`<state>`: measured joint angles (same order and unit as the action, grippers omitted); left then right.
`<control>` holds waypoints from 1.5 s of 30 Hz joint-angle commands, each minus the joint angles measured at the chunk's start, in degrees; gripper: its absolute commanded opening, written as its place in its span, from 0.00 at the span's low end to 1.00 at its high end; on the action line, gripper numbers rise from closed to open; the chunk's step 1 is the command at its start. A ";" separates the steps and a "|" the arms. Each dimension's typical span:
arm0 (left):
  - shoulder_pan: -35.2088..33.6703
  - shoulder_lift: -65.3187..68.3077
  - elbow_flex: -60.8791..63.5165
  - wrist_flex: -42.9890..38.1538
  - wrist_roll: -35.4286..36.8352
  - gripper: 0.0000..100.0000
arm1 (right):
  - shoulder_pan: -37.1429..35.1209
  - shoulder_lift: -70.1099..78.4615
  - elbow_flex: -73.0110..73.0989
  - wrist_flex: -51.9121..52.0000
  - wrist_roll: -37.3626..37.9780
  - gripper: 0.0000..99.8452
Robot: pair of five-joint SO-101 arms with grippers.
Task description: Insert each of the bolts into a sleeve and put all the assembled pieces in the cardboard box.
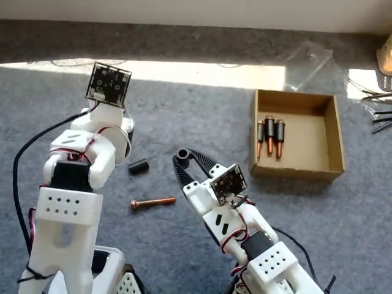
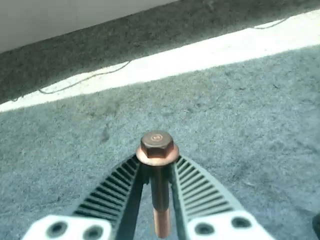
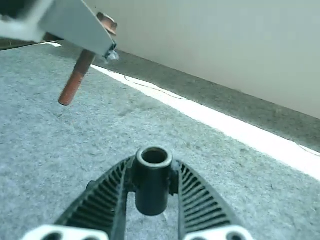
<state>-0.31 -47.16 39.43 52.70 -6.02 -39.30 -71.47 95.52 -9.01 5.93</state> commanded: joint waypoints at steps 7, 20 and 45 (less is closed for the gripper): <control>7.69 -10.68 0.31 -1.14 0.00 0.00 | 1.36 -0.22 1.89 -1.98 0.09 0.00; 14.29 -11.03 0.31 -8.18 10.37 0.01 | 1.36 -0.22 1.89 -1.89 0.18 0.00; 21.67 -37.05 27.74 -31.65 10.20 0.01 | 1.36 -0.22 1.89 -1.71 0.44 0.00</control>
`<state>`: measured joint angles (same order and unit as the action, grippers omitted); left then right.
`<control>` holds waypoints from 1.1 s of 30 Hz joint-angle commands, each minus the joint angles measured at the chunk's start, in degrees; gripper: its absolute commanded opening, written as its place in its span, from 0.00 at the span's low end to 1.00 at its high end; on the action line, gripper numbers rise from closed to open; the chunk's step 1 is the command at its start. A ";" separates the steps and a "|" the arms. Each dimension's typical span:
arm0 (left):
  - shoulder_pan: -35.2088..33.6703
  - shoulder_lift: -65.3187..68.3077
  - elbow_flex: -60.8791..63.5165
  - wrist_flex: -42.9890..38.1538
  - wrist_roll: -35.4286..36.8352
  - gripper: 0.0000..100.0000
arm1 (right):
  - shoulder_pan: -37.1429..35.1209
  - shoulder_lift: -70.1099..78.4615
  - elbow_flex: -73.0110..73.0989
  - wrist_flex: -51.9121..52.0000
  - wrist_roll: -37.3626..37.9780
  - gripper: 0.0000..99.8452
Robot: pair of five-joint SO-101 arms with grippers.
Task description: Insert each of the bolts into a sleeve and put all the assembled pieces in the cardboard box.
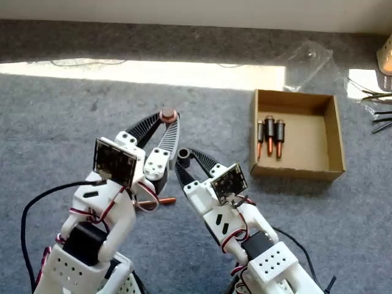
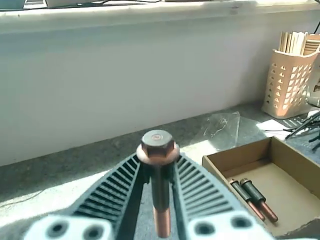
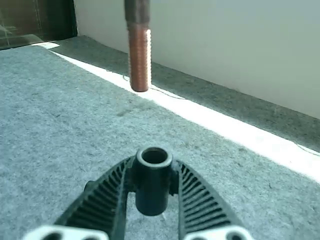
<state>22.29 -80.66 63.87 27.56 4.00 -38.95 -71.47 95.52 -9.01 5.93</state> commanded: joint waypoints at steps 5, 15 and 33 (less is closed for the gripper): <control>-0.66 -4.44 6.81 -7.21 0.26 0.01 | 1.01 -0.22 1.89 -1.63 0.44 0.00; 2.86 -4.00 6.81 -7.12 0.62 0.01 | 1.01 -0.22 1.89 -1.63 0.44 0.00; 5.05 -3.82 4.88 -4.66 3.52 0.01 | 1.01 -0.22 1.89 -1.63 0.44 0.00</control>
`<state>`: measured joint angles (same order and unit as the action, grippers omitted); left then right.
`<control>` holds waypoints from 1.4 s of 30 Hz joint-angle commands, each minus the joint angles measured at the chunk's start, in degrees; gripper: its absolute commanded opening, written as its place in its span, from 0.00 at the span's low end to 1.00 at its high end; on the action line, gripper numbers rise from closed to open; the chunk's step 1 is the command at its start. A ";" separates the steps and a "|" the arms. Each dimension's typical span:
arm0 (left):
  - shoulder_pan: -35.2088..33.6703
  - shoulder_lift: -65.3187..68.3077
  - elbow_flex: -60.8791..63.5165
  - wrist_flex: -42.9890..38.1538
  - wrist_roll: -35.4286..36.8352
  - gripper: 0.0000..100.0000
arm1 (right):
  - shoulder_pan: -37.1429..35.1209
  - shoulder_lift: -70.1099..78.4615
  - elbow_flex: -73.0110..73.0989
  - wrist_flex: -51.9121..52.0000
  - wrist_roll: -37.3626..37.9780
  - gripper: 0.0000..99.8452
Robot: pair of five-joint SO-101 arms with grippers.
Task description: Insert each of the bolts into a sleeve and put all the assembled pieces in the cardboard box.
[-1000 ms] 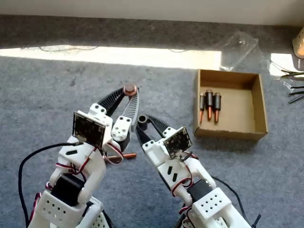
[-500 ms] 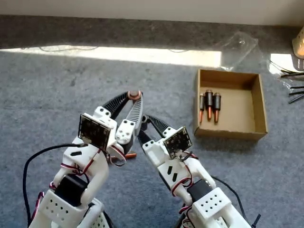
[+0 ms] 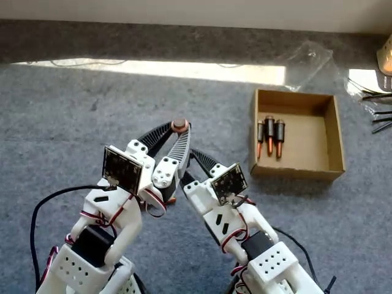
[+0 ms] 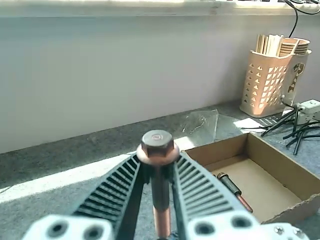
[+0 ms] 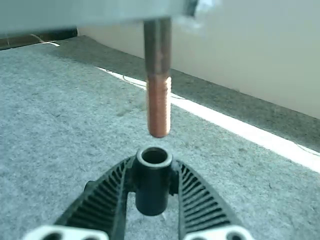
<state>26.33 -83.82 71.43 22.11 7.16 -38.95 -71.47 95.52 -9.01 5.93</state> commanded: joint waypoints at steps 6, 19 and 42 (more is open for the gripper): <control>0.92 -0.66 -2.59 2.64 0.35 0.01 | 1.01 -0.22 1.89 -1.63 0.44 0.00; -0.84 -0.57 -2.59 2.90 0.62 0.01 | 1.01 -0.22 1.89 -1.54 0.44 0.00; -0.92 7.52 -4.44 3.08 0.62 0.01 | 1.10 -0.31 2.95 -1.89 0.44 0.00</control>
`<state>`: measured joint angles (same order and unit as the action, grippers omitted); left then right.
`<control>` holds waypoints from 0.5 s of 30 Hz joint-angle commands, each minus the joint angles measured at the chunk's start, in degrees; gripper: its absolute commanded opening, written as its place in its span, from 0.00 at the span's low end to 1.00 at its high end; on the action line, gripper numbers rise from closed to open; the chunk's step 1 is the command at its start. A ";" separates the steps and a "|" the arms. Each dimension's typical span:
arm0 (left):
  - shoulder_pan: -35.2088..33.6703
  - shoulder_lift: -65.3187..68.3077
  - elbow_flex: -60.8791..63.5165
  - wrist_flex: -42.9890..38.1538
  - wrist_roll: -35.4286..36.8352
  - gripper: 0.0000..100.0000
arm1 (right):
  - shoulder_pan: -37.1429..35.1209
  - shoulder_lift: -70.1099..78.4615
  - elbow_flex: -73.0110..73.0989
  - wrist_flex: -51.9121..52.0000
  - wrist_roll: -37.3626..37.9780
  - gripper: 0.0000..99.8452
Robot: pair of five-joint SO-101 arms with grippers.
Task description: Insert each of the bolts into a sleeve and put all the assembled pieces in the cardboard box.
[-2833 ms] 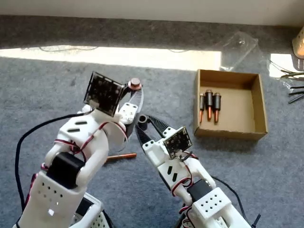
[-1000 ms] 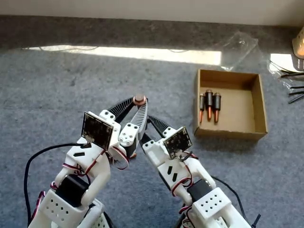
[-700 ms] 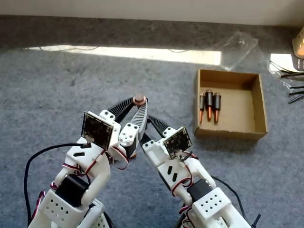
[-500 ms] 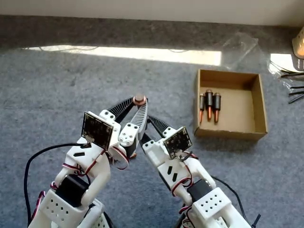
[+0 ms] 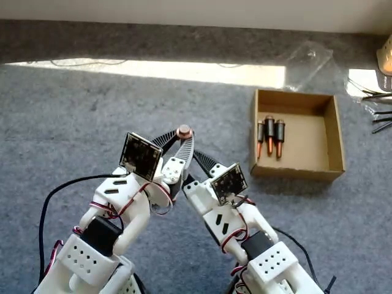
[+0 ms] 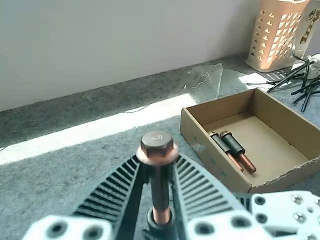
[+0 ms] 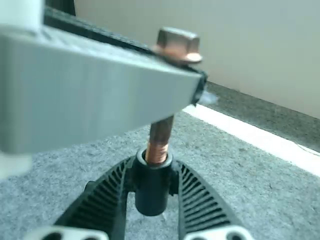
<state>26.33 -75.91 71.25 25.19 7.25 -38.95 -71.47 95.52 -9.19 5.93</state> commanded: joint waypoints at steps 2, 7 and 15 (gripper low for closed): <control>-1.01 -0.48 -3.30 -0.18 0.53 0.01 | 1.10 -0.31 2.95 -1.71 0.44 0.00; -3.12 -0.57 -0.40 -0.26 0.53 0.01 | 1.10 -0.31 2.95 -1.71 0.44 0.00; -3.03 -0.66 1.10 0.00 0.53 0.01 | 1.10 -0.31 2.95 -1.80 0.44 0.00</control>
<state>24.48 -76.00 72.75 25.19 7.52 -38.95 -71.47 95.52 -9.19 5.93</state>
